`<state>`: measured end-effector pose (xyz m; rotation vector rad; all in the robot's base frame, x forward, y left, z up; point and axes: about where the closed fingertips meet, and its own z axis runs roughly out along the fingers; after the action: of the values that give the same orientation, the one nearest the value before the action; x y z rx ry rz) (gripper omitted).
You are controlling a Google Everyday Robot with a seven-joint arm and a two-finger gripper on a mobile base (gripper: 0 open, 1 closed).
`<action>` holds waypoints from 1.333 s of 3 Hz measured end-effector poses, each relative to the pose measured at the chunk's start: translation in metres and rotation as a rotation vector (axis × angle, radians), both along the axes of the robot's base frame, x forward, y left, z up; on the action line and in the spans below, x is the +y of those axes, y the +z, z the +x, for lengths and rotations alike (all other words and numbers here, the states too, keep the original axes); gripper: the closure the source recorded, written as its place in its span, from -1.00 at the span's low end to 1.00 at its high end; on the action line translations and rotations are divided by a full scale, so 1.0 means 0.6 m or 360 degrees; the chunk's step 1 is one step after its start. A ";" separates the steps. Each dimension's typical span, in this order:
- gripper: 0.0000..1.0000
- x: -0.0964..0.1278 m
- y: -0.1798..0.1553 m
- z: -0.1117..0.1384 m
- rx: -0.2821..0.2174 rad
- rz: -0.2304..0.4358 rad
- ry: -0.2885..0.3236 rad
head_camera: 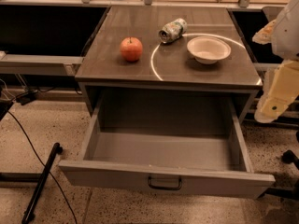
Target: Place apple into top drawer
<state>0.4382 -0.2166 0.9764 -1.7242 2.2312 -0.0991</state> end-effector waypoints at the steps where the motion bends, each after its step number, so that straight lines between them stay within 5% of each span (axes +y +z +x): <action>1: -1.00 0.000 0.000 0.000 0.0000 0.0001 0.0000; 2: -1.00 0.022 -0.009 0.021 0.0026 0.0089 0.0020; 3: -1.00 0.092 -0.033 0.081 0.0063 0.0226 0.0137; 4: -1.00 0.199 -0.112 0.177 0.0085 0.0332 0.0193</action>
Offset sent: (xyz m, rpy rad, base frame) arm 0.0274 0.0287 -0.0169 0.1293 0.0604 0.0290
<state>0.5442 -0.0969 0.9094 -1.7600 2.0831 0.2023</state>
